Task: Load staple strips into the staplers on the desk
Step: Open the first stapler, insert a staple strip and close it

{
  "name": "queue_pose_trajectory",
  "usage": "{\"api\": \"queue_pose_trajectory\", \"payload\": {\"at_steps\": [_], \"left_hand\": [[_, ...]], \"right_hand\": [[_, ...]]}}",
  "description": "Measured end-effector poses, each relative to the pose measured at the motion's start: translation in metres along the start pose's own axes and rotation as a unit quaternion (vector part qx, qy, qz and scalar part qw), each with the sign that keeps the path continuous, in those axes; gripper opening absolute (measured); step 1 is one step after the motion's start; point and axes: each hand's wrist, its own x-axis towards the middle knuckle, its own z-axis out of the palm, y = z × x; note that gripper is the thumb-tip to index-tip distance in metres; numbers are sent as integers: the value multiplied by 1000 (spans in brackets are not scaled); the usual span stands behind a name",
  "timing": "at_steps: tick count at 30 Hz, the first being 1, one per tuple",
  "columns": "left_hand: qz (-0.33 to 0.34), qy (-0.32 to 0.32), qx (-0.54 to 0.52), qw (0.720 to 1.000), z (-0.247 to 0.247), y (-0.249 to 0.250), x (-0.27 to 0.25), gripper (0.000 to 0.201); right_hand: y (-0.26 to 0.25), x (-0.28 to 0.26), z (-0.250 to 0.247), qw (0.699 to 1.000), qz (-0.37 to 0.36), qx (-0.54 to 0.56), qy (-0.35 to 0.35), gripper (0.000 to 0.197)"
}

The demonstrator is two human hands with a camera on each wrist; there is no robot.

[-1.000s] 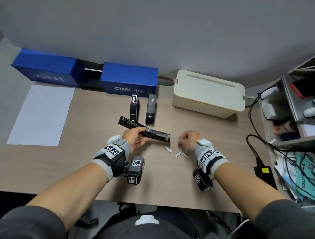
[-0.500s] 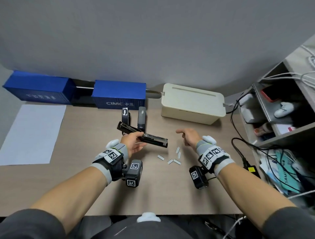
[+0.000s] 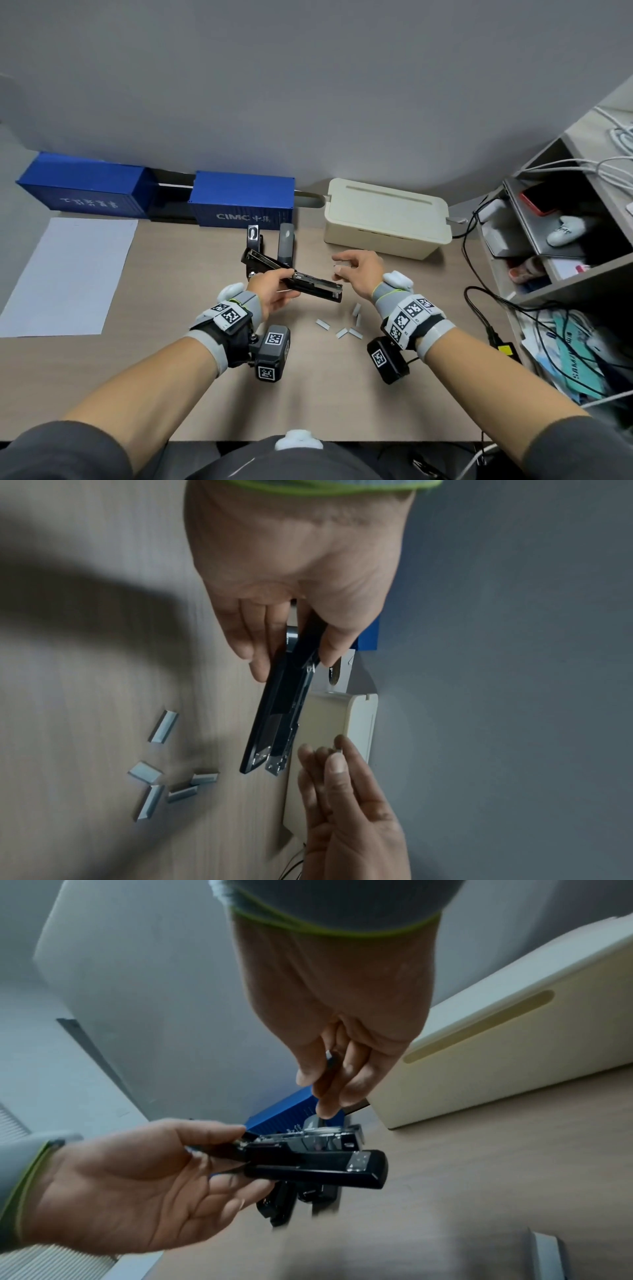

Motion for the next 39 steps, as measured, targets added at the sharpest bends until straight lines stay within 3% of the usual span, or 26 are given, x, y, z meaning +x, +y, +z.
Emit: {"api": "queue_pose_trajectory", "payload": {"at_steps": [4,9,30,39], "left_hand": [[5,5,-3,1000,4,3,-1,41],[4,9,-7,1000,8,5,-4,39],[-15,-9,-34,999,12,5,-16,21],[-13,-11,-54,998,11,5,-17,17]], "right_hand": [[-13,-5,5,993,-50,-104,23,22],[-17,-8,18,990,-100,-102,6,19],[-9,-8,29,991,-84,-101,-10,22],[-4,-11,23,989,-119,-79,-43,37]]}}
